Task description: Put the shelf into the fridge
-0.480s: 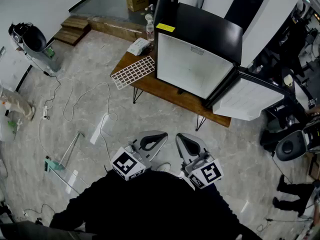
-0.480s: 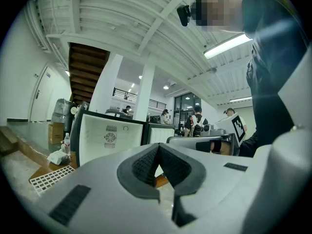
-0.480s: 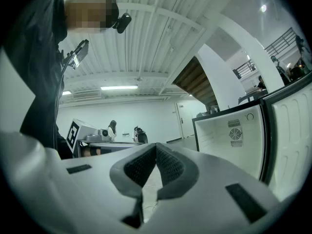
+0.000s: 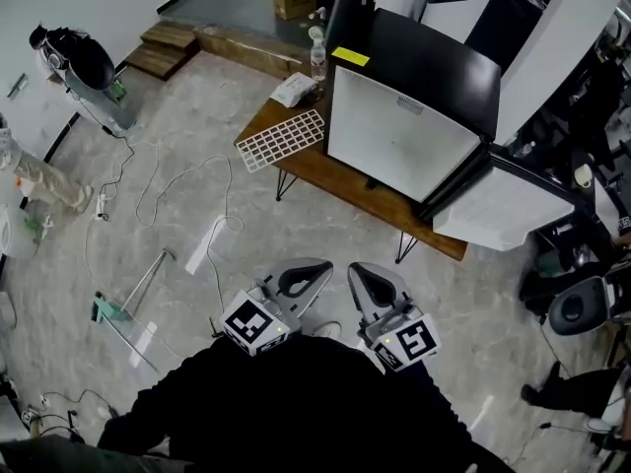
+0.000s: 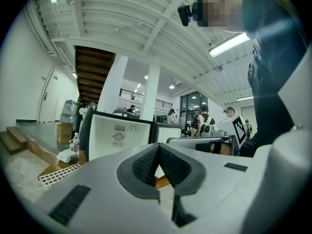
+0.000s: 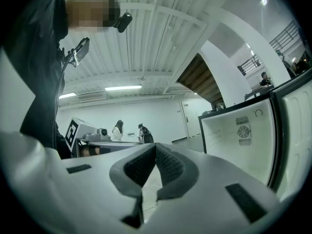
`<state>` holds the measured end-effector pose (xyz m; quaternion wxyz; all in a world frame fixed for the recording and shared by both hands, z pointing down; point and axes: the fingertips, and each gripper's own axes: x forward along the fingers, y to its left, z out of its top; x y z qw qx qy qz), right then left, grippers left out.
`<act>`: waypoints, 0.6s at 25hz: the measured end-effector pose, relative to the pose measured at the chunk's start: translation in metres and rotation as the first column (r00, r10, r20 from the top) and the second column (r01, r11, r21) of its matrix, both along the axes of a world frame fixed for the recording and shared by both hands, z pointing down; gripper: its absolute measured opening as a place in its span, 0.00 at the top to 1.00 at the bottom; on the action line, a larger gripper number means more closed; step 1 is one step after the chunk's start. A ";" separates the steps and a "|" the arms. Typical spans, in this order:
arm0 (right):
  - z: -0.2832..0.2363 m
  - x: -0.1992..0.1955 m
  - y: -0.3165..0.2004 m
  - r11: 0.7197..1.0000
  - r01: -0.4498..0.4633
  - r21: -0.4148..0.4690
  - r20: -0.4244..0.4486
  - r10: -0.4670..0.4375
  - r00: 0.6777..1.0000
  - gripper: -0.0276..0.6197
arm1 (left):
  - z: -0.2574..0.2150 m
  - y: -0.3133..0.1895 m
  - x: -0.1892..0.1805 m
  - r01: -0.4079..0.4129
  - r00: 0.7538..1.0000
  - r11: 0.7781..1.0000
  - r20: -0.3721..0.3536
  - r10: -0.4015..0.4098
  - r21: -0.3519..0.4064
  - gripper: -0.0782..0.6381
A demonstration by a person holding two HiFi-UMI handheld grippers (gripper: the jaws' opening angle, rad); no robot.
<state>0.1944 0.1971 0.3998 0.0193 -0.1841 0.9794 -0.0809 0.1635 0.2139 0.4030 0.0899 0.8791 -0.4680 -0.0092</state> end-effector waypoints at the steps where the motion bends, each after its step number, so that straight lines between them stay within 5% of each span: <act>1: 0.000 -0.003 -0.002 1.000 0.008 0.003 0.006 -0.008 1.000 0.95 | 0.000 -0.001 -0.004 0.013 1.000 1.000 0.006 -0.013 0.000 0.89; 15: 0.013 -0.139 -0.063 0.987 0.157 -0.021 -0.015 -0.157 0.987 0.95 | 0.021 -0.061 -0.138 0.163 0.986 0.987 -0.040 -0.163 -0.002 0.89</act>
